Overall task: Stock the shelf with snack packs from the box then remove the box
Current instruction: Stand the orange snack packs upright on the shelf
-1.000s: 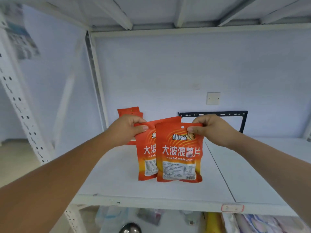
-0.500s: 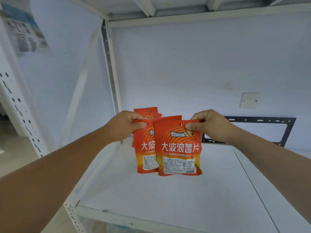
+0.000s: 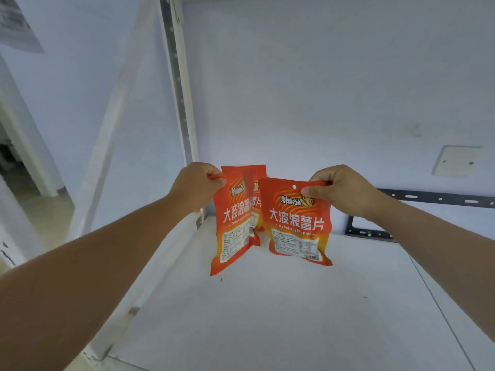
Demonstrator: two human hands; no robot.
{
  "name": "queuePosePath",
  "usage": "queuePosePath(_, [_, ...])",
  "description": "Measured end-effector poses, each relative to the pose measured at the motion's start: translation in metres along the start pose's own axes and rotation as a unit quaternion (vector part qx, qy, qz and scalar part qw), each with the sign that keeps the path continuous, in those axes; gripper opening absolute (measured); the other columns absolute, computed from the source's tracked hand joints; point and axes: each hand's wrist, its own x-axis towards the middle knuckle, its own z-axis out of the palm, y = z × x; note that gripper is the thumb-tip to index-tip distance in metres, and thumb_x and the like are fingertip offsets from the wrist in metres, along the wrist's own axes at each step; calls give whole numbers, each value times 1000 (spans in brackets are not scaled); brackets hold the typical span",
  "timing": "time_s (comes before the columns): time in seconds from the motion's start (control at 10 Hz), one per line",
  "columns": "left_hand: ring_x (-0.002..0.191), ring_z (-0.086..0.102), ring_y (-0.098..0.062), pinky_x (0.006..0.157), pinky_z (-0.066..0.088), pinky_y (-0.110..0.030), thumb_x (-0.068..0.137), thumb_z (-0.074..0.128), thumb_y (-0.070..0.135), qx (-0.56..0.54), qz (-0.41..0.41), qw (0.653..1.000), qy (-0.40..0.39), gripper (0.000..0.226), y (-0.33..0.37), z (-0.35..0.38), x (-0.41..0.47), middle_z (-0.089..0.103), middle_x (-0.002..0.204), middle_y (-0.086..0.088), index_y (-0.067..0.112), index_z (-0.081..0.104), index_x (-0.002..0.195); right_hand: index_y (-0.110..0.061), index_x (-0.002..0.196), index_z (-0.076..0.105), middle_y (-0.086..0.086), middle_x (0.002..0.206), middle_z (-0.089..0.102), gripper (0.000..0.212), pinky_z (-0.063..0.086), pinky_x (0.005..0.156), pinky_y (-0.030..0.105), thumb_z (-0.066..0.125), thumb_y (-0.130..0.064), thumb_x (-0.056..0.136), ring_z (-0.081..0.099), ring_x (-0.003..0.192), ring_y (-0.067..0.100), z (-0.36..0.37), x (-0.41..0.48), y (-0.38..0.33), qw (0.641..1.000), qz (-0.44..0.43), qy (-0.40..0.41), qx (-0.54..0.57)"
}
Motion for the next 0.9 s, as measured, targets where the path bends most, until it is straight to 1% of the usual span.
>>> queuePosePath(0.1, [61,66,-8,51,44,-18,97,60,31,-6,-26,999,20,20,-9,8,24,73,83,2,15,69,89,-12,89,76,-5,78,78,20,56,66,23,74,-32,90,75,70,12,6,17,5,1000,9,17,-15])
queuePosePath(0.2, [65,70,-16,50,53,-24,94,64,25,-69,-58,996,-5,15,-12,18,41,70,88,-3,15,57,102,-14,86,75,-4,77,77,19,59,69,30,73,-32,91,75,69,14,11,31,14,998,20,31,-57])
queuePosePath(0.3, [81,72,-24,62,61,-35,93,65,19,-84,-79,992,-52,29,-17,36,65,66,98,-4,21,46,114,-17,84,74,-6,78,75,18,58,67,29,72,-33,92,73,68,11,15,45,19,991,28,47,-126])
queuePosePath(0.4, [94,68,-26,73,58,-33,97,59,17,-56,-70,992,-92,23,-22,51,90,68,111,-10,9,64,118,-22,86,72,-7,87,73,14,59,70,30,70,-35,92,71,75,9,19,58,21,982,37,58,-175])
queuePosePath(0.5, [94,65,-17,93,54,-32,96,59,44,52,-24,986,-156,38,-26,70,108,70,99,0,11,70,111,-23,88,71,-7,90,71,13,58,70,31,68,-35,92,68,77,10,23,68,26,974,44,59,-214])
queuePosePath(0.6, [77,56,-14,85,55,-29,100,49,46,173,-1,961,-214,41,-20,84,121,54,73,5,11,70,101,-23,92,70,-7,94,71,13,58,71,32,66,-36,93,67,81,10,25,74,33,967,63,48,-243])
queuePosePath(0.7, [81,63,-18,83,56,-30,98,53,28,54,-19,978,-201,29,-22,103,140,69,89,-4,7,72,105,-27,103,65,-7,95,71,13,59,71,33,65,-33,92,68,83,12,28,76,42,968,86,53,-228])
queuePosePath(0.8, [93,70,-28,91,57,-45,97,54,28,-91,-66,975,-193,31,-28,132,165,73,104,-11,3,70,107,-33,112,60,-11,91,71,21,59,70,32,62,-26,93,69,84,12,31,74,48,976,90,52,-190])
queuePosePath(0.9, [105,68,-34,94,55,-47,99,47,28,-40,-2,968,-248,36,-25,137,170,72,112,-16,4,71,112,-24,100,75,-13,100,70,20,47,70,14,58,-17,94,65,96,9,34,78,50,974,77,41,-210])
